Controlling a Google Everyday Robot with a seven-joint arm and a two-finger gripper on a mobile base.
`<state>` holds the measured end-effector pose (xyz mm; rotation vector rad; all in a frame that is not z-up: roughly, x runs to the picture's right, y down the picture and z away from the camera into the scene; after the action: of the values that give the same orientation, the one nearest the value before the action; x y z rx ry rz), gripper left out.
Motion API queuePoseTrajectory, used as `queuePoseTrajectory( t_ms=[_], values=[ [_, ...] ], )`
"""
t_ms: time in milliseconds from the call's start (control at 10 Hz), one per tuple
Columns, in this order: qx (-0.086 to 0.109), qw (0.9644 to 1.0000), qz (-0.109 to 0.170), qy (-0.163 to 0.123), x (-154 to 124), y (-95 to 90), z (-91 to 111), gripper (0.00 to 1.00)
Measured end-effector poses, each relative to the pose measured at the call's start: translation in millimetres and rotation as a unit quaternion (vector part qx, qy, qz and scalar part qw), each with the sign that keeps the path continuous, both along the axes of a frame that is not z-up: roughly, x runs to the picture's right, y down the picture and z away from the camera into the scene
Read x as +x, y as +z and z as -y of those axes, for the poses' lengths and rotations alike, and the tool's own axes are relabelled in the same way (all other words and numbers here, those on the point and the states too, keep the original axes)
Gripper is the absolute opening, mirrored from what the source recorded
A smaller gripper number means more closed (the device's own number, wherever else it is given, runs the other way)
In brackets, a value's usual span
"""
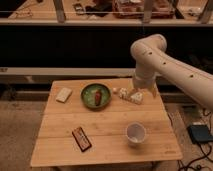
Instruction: Move the arm in a circular motion
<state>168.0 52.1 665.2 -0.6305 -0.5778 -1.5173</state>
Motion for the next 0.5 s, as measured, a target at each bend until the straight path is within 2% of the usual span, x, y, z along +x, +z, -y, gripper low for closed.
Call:
queuePoseTrajectory(
  t_ms=[100,200,300,400,500],
  values=[
    [-0.024,0.9996,0.011,-0.005,-21.2,-16.6,-28.0,0.75],
    [-0.038,0.999,0.022,-0.014,-35.1,-25.1,-44.8,0.75],
    [-0.047,0.9974,0.047,-0.028,-59.4,-27.0,-60.1,0.75],
    [-0.05,0.9944,0.083,-0.042,-88.6,-22.2,-68.9,0.75],
    [-0.05,0.9892,0.127,-0.053,-122.3,-14.0,-73.3,0.75]
  ],
)
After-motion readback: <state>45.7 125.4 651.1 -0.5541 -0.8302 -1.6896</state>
